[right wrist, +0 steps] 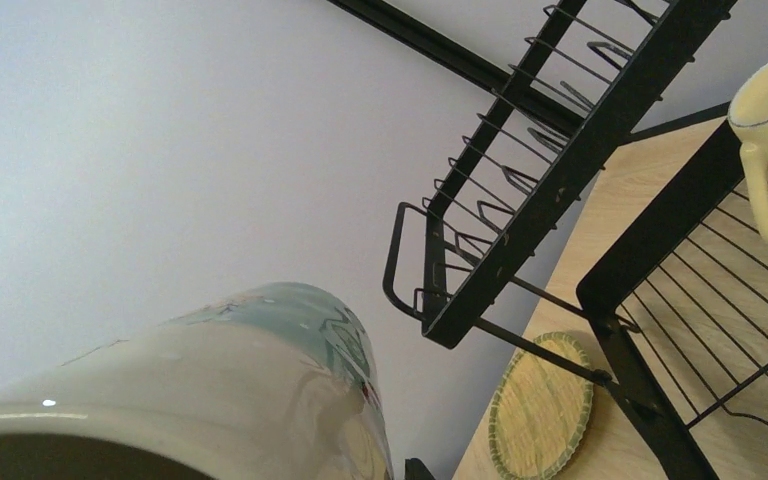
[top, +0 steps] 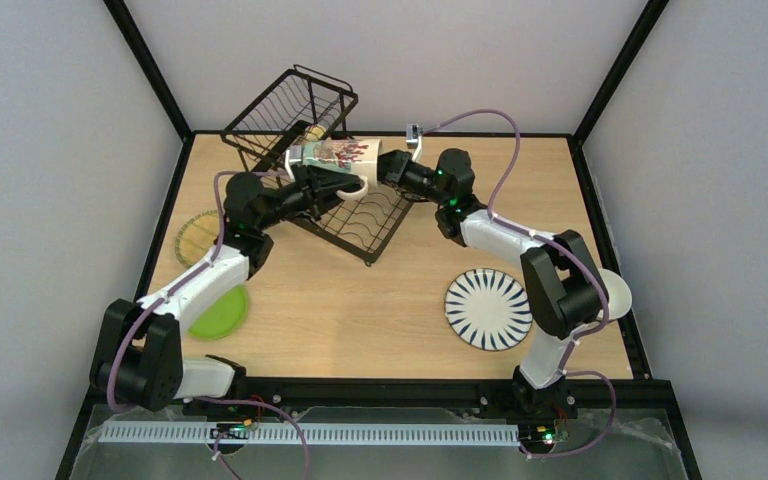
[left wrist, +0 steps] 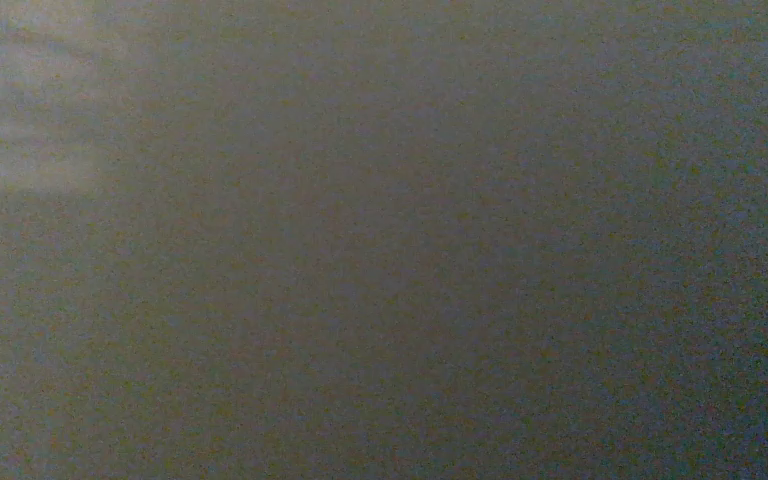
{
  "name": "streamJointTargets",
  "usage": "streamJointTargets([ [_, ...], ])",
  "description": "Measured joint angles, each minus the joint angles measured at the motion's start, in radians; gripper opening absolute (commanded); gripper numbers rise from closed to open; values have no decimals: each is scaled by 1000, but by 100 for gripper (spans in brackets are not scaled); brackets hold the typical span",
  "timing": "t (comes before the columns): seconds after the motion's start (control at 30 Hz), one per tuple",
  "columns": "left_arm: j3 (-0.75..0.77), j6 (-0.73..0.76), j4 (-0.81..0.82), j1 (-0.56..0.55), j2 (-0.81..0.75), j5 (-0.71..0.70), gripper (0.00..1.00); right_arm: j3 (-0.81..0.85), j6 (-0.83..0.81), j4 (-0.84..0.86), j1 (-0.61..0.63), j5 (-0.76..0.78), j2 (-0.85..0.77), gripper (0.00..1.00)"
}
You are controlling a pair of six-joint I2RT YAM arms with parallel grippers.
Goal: Load the mixed dishes into the dish rack
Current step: Pass from the right arm to the left
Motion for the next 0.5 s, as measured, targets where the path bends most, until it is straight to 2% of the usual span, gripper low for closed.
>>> streamJointTargets([
  [0.03,15,38,-35,0,-1,0,72,5,4,-3,-2,-6,3,0],
  [0.1,39,101,-84,6,-1,-3,89,26,6,-19,-4,-16,8,0],
  [0.17,61,156,-124,12,-2,-2,96,48,6,-35,-5,-22,13,0],
  [0.23,78,194,-150,15,-3,-2,99,70,6,-43,-6,-29,19,0],
  [0.5,97,246,-190,16,-3,1,99,101,4,-91,-13,-54,25,0],
])
